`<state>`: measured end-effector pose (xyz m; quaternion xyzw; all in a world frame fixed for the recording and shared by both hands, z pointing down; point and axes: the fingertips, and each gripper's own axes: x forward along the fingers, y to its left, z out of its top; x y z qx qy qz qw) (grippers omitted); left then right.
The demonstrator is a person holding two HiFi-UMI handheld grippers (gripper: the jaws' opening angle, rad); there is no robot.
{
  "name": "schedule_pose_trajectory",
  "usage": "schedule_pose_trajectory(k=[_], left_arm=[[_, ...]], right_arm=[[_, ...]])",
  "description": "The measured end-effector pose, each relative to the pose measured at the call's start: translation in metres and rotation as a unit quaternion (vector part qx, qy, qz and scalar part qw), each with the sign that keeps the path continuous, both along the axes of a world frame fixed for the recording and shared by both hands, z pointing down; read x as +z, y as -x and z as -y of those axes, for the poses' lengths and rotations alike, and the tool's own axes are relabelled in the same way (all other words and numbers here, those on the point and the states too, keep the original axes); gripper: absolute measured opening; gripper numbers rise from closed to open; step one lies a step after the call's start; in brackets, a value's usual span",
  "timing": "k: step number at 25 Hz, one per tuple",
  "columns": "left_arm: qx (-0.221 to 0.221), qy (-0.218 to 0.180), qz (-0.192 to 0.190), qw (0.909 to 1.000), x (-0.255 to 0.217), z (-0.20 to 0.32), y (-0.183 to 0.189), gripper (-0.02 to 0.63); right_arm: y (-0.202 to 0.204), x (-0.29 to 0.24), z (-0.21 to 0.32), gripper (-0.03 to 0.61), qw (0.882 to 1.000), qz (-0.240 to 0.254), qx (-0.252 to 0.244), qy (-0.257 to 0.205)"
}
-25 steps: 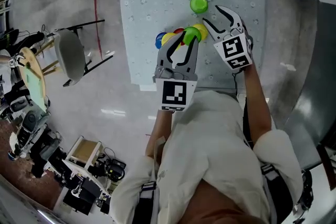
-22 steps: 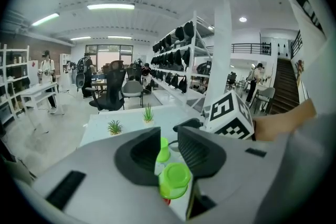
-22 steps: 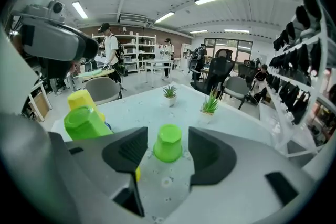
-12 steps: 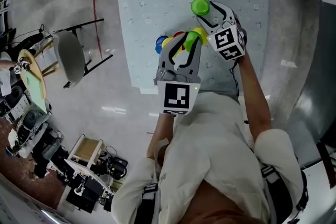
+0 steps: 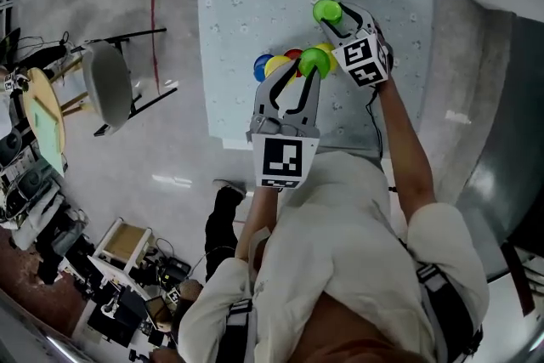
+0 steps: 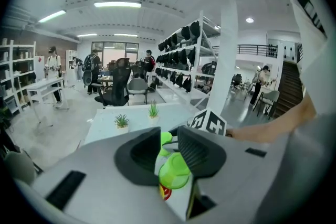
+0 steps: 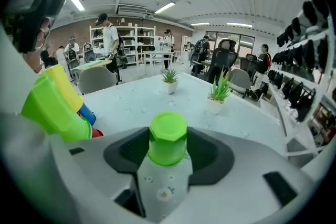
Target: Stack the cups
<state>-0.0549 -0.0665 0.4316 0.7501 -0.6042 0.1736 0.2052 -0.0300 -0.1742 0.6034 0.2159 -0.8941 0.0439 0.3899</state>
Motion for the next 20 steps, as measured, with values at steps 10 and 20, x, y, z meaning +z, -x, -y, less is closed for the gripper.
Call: schedule_pose_trajectory(k=[10, 20], left_arm=[[-0.007, -0.006, 0.003, 1.0, -0.003, -0.012, 0.01, 0.109], [-0.017, -0.018, 0.013, 0.9996, -0.012, -0.025, 0.02, 0.109]], right_arm=[[-0.001, -0.018, -0.007, 0.221, 1.0, -0.001, -0.013, -0.016], [0.008, -0.059, -0.021, 0.221, 0.998, 0.018, -0.031, -0.042]])
